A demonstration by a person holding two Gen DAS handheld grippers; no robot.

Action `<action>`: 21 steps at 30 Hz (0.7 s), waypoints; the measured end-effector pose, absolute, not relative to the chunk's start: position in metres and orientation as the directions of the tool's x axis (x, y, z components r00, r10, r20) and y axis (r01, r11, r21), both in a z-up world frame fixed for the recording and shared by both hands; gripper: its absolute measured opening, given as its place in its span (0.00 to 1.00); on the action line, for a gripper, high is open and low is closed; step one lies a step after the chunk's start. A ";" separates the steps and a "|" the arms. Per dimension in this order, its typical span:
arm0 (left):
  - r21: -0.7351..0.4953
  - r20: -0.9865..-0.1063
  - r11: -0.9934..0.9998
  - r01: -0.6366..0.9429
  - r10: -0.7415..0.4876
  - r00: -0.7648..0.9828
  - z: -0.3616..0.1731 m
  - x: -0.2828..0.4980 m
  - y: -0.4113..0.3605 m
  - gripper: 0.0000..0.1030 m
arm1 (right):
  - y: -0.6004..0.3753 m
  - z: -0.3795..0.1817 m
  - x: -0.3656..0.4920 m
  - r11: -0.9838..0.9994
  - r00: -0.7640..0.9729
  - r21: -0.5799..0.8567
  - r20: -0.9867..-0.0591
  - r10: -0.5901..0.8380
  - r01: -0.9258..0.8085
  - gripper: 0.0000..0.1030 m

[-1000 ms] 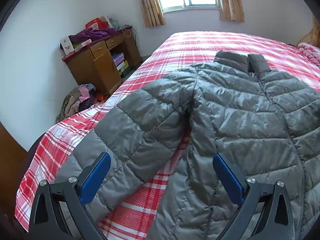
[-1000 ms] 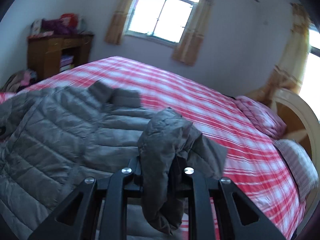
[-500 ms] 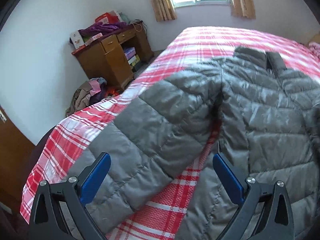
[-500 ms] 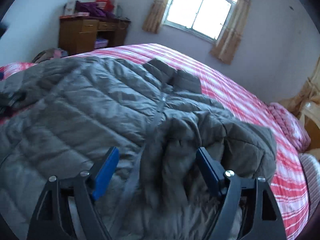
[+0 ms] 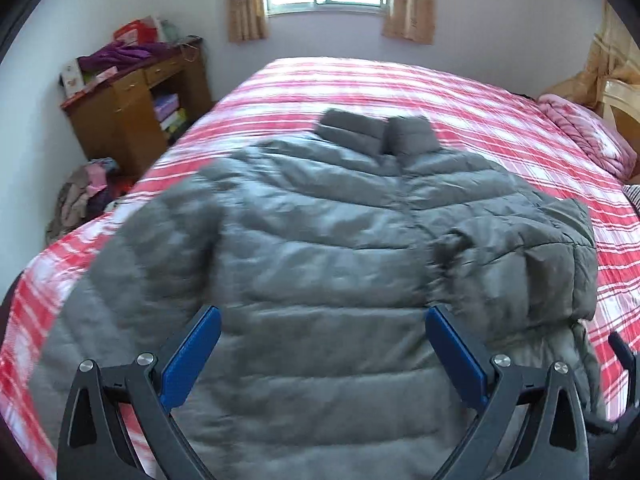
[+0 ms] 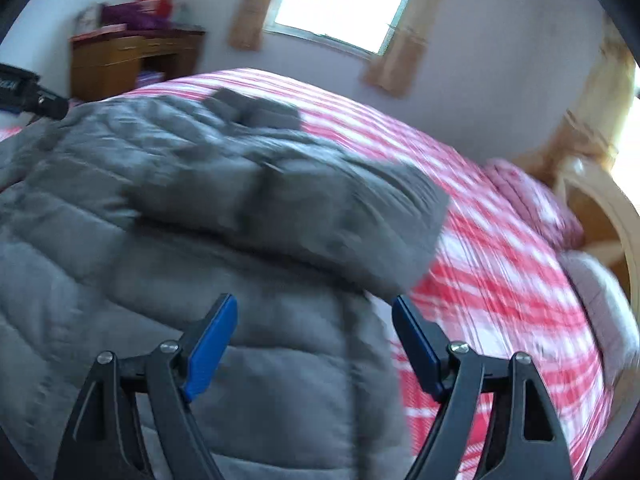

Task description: Fold large clothes

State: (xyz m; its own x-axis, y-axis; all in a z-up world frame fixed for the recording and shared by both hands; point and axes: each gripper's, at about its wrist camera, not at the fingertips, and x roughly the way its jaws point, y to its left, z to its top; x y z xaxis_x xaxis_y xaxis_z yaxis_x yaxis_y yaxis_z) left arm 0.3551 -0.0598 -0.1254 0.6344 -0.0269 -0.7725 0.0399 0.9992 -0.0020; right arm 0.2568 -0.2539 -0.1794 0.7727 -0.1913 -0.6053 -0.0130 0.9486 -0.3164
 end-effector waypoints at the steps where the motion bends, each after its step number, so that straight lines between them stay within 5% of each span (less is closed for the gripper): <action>1: -0.015 -0.782 0.999 0.046 -0.041 0.622 -0.131 0.361 -0.071 0.99 | -0.262 -0.184 0.259 0.947 0.763 -0.322 -0.609 -0.217 0.012 0.79; 6: -0.007 -0.809 0.998 0.070 -0.046 0.586 -0.158 0.382 -0.125 0.99 | -0.276 -0.204 0.268 0.952 0.734 -0.302 -0.638 -0.233 0.039 0.80; 8: 0.006 -0.811 0.996 0.088 -0.046 0.584 -0.166 0.385 -0.138 0.91 | -0.274 -0.211 0.273 0.954 0.726 -0.297 -0.646 -0.234 0.044 0.84; 9: 0.010 -0.812 0.995 0.103 -0.052 0.581 -0.169 0.387 -0.145 0.73 | -0.272 -0.214 0.274 0.951 0.723 -0.305 -0.648 -0.241 0.044 0.85; 10: 0.007 -0.819 0.992 0.123 -0.065 0.570 -0.174 0.389 -0.151 0.45 | -0.276 -0.215 0.268 0.950 0.721 -0.310 -0.648 -0.245 0.044 0.86; 12: -0.039 -0.826 0.984 0.174 -0.130 0.548 -0.177 0.388 -0.155 0.12 | -0.277 -0.215 0.267 0.951 0.720 -0.305 -0.649 -0.246 0.050 0.88; 21: 0.123 -0.724 0.985 0.122 0.005 0.690 -0.135 0.356 -0.096 0.05 | -0.301 -0.214 0.263 0.981 0.712 -0.182 -0.680 -0.173 0.064 0.93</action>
